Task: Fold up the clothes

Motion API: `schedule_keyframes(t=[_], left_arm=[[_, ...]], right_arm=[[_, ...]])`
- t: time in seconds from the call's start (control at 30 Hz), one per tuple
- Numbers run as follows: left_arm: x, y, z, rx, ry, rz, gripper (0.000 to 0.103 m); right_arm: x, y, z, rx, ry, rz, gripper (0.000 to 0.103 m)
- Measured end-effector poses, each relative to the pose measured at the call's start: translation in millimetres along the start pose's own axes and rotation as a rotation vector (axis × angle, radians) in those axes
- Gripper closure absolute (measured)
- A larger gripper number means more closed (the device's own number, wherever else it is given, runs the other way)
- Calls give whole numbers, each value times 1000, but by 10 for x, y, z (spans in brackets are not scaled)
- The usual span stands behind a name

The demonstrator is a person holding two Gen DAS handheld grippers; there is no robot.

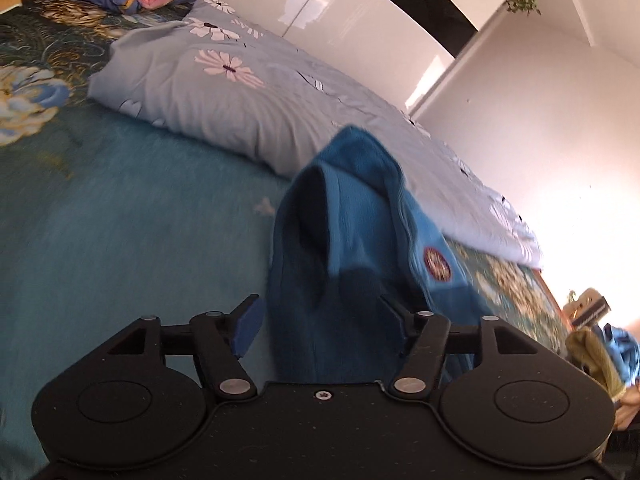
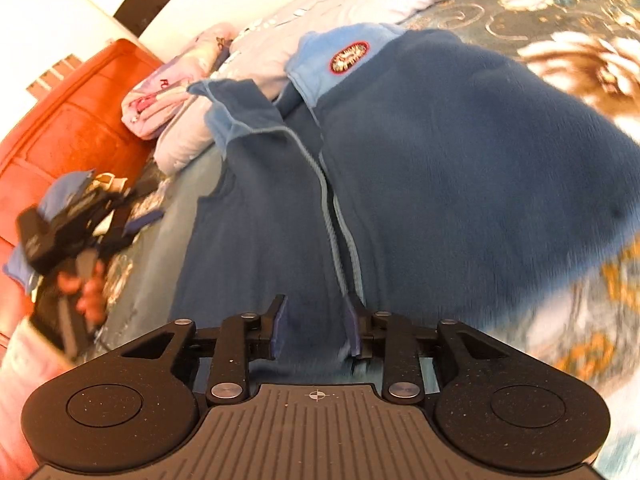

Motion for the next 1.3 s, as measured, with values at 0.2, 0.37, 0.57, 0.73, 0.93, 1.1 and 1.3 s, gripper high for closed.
schedule_keyframes(t=[0.2,0.37,0.57,0.73,0.93,1.1,1.3], left_arm=[[690,11,323,-20,-63,-28,37],[1167,-54,398,-113,-97,-65,33],[1192,-164,864,-159,-7,-1,30],[1008,-355,1309,-328,65,-31,29],[707,-412,1505,-374,88,-99,30],[618,-497,1585,-475,50,-188,32],[511,-656,1719,-561,-16,-271,63]], right_arm=[[139,77,189,-47,-27,10,67],[193,245,283,-32,-14,11,59],[6,423,351,-36,-18,-1,59],[-85,421,301,-115,-81,14,59],[-263,369,208,-162,-70,28,76],[-222,340,199,-193,-94,1,95],[-187,329,148,-252,-133,-47,95]])
Point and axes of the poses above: each gripper's, at about its wrist camera, not at the fingertips, and x roughly against the way its jaws point, y to its left, z to its underside, the point moved 1 cm from there along -x, roughly the way its jaws point, and after that the axes turned 9 degrees about x, right-handed, at the moved point
